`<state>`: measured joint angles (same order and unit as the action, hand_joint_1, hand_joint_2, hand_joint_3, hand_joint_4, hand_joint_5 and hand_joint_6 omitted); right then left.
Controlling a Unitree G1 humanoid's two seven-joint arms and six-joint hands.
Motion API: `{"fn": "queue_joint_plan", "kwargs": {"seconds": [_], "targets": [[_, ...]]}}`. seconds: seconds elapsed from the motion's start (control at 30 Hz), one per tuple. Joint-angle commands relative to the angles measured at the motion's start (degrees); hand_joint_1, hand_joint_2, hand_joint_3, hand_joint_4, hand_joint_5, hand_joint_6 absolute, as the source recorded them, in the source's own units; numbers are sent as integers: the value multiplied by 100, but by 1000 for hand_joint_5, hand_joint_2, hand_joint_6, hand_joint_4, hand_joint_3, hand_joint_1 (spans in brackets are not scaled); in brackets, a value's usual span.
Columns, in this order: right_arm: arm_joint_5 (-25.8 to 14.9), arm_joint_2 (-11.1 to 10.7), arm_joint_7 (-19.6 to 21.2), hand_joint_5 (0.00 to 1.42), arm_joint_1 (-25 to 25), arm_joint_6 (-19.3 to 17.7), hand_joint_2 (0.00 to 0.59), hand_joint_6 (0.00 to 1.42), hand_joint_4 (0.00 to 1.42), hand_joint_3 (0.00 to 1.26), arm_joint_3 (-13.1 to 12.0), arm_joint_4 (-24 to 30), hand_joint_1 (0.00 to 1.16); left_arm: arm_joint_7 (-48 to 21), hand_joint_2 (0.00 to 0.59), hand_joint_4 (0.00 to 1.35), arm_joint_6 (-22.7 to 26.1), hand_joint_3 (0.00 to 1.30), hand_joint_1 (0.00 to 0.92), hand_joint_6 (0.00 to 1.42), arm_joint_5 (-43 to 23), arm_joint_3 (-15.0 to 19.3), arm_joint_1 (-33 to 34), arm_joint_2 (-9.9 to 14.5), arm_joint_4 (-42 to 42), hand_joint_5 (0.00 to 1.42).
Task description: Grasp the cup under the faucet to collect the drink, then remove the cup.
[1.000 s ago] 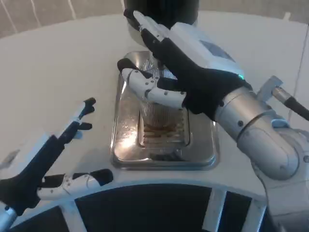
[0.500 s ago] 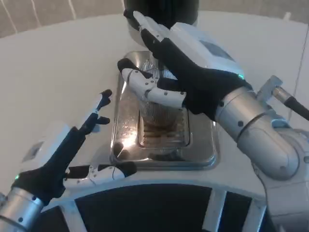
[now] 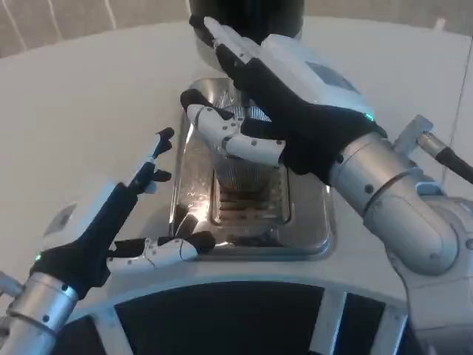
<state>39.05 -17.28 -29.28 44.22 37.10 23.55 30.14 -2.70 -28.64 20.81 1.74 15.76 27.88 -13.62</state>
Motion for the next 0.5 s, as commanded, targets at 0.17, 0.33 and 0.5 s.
{"fn": "queue_joint_plan", "kwargs": {"seconds": [0.17,0.33,0.5], "targets": [[-108,52,-301,0,-111,-77,508,0,0,0,161,1,210,178,45,0,148,0,325,290,126,-174,240,-129,-278,239],[-93,52,-312,0,-119,-61,508,0,0,0,145,17,210,262,45,0,180,0,325,290,187,-267,411,-183,-451,239],[-77,37,-338,0,-142,-60,508,0,0,0,131,33,210,348,45,0,204,0,325,290,246,-352,633,-247,-708,239]]}}
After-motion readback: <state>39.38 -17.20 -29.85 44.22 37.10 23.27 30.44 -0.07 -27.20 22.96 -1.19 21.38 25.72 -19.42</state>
